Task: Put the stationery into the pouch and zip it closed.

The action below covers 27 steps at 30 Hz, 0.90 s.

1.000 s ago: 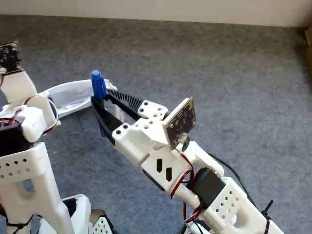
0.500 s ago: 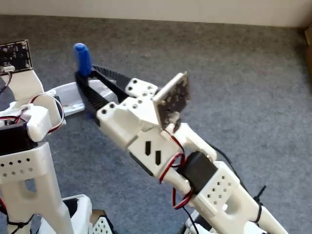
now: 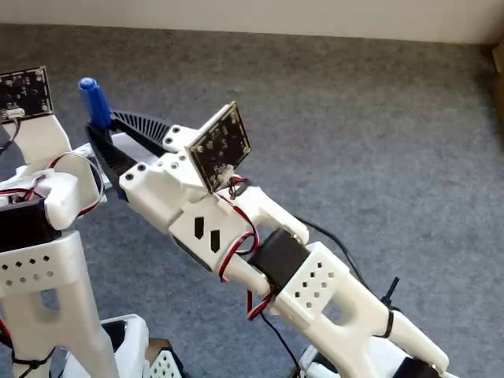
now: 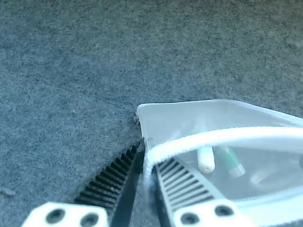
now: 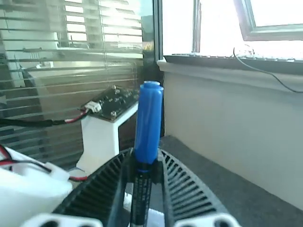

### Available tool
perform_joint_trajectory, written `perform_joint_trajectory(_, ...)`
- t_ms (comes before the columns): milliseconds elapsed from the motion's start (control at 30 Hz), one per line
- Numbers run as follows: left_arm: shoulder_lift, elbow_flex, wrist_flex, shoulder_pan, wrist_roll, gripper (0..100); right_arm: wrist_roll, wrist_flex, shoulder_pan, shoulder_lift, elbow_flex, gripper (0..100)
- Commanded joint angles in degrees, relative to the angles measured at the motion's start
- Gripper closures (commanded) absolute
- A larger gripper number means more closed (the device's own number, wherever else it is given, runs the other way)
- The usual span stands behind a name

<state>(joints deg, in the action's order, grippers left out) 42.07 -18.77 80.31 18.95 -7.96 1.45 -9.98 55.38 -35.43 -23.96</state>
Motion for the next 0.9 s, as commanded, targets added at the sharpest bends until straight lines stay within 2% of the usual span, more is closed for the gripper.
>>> perform_joint_trajectory(0, 1.0, 0.1, -1.1, -1.0, -0.6, 99, 0.6, 6.9, 0.7, -0.1, 3.4, 99.4)
perform_joint_trajectory(400, 1.0, 0.1, -1.1, -0.8, -0.6, 99, 0.1, 21.9, -1.3, 7.3, -2.1, 99.4)
perform_joint_trajectory(867, 1.0, 0.2, -1.1, -0.8, -0.5, 99, 0.1, 22.3, -3.5, 16.7, -1.9, 99.1)
